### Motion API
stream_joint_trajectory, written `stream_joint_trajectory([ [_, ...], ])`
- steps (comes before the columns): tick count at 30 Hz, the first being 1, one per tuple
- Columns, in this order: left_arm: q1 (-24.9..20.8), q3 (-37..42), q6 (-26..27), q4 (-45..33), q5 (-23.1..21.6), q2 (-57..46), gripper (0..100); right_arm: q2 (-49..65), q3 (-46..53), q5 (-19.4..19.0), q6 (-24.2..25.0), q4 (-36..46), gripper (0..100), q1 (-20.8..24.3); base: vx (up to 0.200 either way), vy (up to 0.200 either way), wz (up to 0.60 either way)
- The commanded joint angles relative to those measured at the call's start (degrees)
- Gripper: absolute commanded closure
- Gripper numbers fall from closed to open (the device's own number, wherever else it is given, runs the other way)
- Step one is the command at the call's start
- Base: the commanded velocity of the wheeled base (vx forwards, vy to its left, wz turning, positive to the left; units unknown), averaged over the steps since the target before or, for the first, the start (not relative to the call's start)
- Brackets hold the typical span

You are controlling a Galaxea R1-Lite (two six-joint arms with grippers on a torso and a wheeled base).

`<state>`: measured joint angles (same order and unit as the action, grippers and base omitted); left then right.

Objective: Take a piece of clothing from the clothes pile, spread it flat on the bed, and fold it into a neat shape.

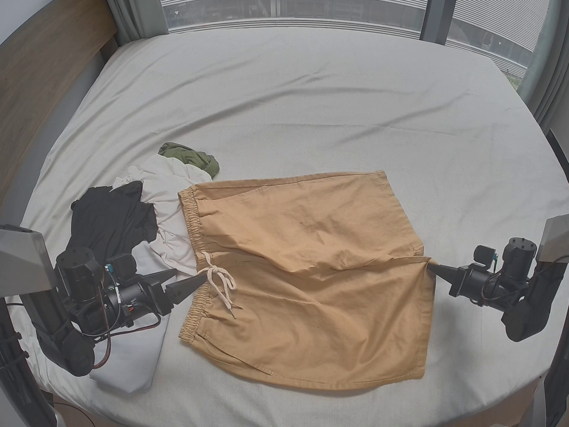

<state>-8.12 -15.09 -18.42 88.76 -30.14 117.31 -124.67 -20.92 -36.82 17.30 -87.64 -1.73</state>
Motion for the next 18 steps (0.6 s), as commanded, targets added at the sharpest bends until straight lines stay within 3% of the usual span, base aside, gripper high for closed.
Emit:
stream_joint_trajectory([
  [1, -0.05, 0.5, -0.04, 0.01, -0.01, 0.38, 0, -0.13, 0.0, -0.01, -0.07, -0.08, 100, 0.06, 0.0, 0.0, 0.0],
  [6, 0.03, 1.82, -0.12, 0.01, -0.01, 0.11, 0, -0.4, 0.0, -0.01, -0.16, -0.08, 100, 0.32, 0.0, 0.0, 0.0],
  [7, 0.03, 2.26, -0.21, 0.01, -0.01, 0.02, 0, -0.31, -0.35, -0.01, -0.07, -0.08, 0, 0.32, 0.0, 0.0, 0.0],
  [18, 0.21, 5.25, -0.04, 0.01, 0.43, 2.13, 0, 3.91, -1.93, 0.52, 0.1, 0.27, 0, -3.1, 0.0, 0.0, 0.0],
])
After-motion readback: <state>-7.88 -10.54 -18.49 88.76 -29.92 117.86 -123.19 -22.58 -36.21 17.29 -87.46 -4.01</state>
